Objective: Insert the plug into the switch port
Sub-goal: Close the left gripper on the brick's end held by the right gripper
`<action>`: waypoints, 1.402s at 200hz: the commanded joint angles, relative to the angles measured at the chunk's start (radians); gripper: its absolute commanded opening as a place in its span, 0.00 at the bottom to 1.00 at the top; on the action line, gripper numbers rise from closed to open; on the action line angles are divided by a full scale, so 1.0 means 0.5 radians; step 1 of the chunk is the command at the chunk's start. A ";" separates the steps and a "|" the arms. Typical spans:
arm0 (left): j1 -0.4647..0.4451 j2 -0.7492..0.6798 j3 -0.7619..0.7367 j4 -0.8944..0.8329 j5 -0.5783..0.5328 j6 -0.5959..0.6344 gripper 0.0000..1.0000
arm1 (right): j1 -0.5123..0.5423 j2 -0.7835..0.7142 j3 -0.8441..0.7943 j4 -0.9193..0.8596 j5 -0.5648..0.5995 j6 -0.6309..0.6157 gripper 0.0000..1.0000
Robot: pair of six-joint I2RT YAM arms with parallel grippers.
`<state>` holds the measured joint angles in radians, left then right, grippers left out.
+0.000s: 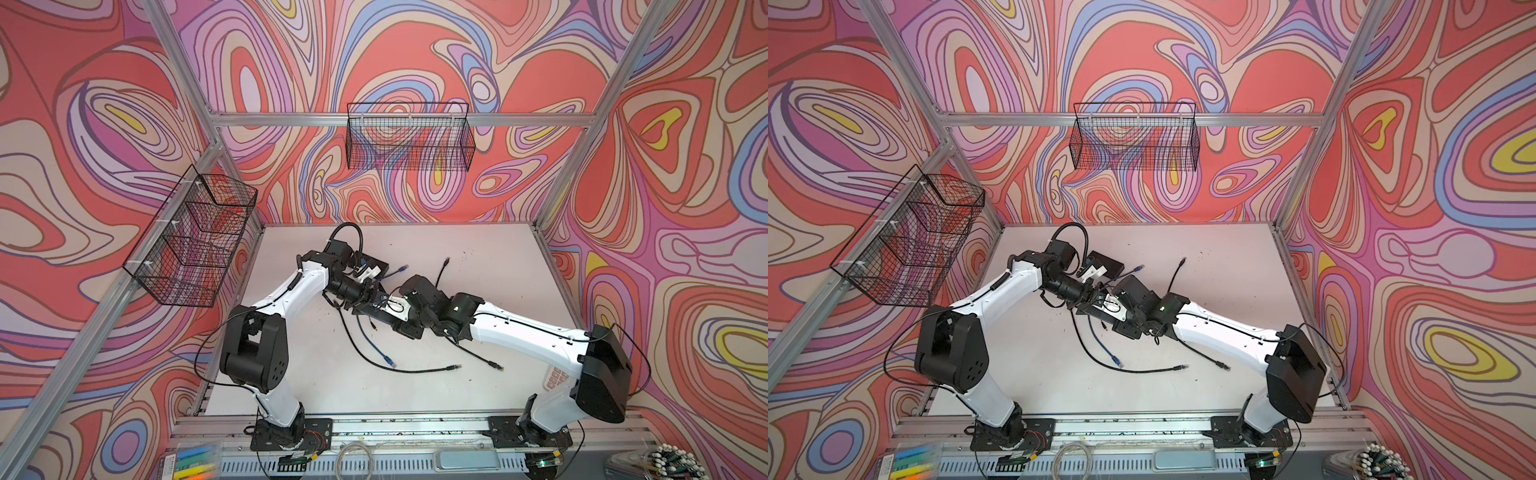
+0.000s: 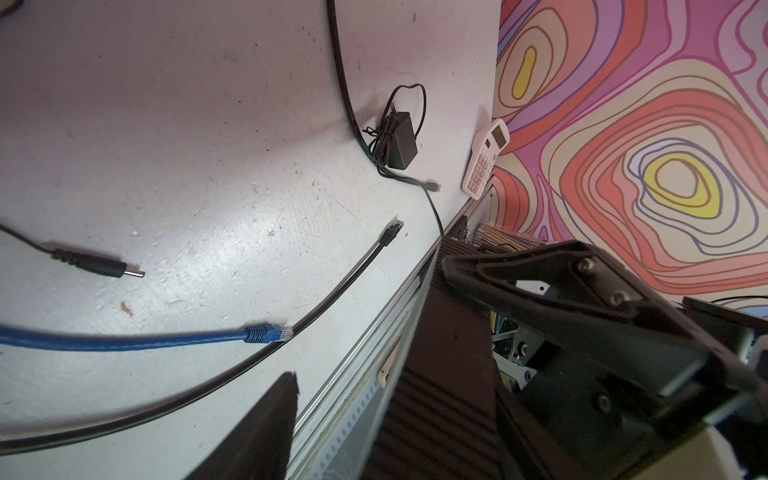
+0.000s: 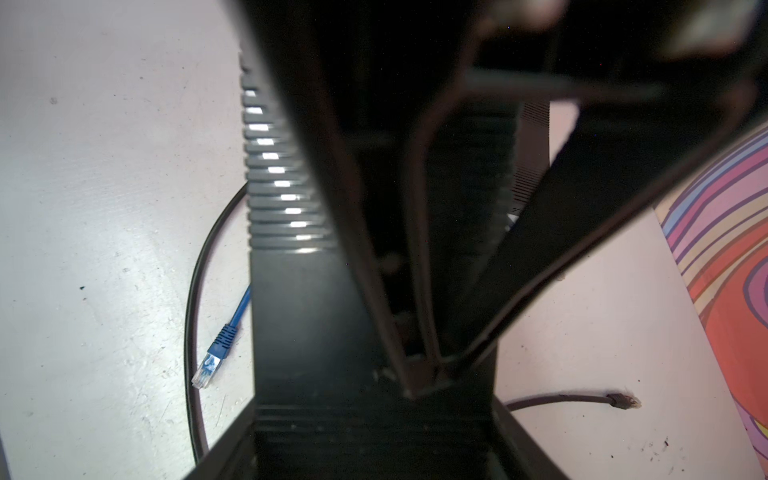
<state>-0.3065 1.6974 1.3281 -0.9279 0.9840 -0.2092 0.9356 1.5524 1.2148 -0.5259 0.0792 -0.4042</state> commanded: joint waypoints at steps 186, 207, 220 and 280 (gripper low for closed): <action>-0.019 -0.126 -0.042 -0.075 0.191 0.096 0.54 | 0.025 0.008 0.058 0.133 -0.009 -0.119 0.54; -0.021 -0.115 -0.042 -0.076 0.198 0.105 0.43 | 0.027 0.035 0.109 0.090 -0.018 -0.138 0.55; -0.025 -0.114 -0.042 -0.078 0.207 0.111 0.39 | 0.025 0.051 0.124 0.078 -0.018 -0.151 0.55; -0.040 -0.119 -0.059 -0.082 0.154 0.109 0.21 | 0.024 0.064 0.125 0.190 0.221 -0.112 0.82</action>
<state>-0.3111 1.6520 1.3102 -0.9115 1.0355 -0.1032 0.9367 1.5700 1.2438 -0.5392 0.0830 -0.4477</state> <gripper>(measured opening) 0.280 0.759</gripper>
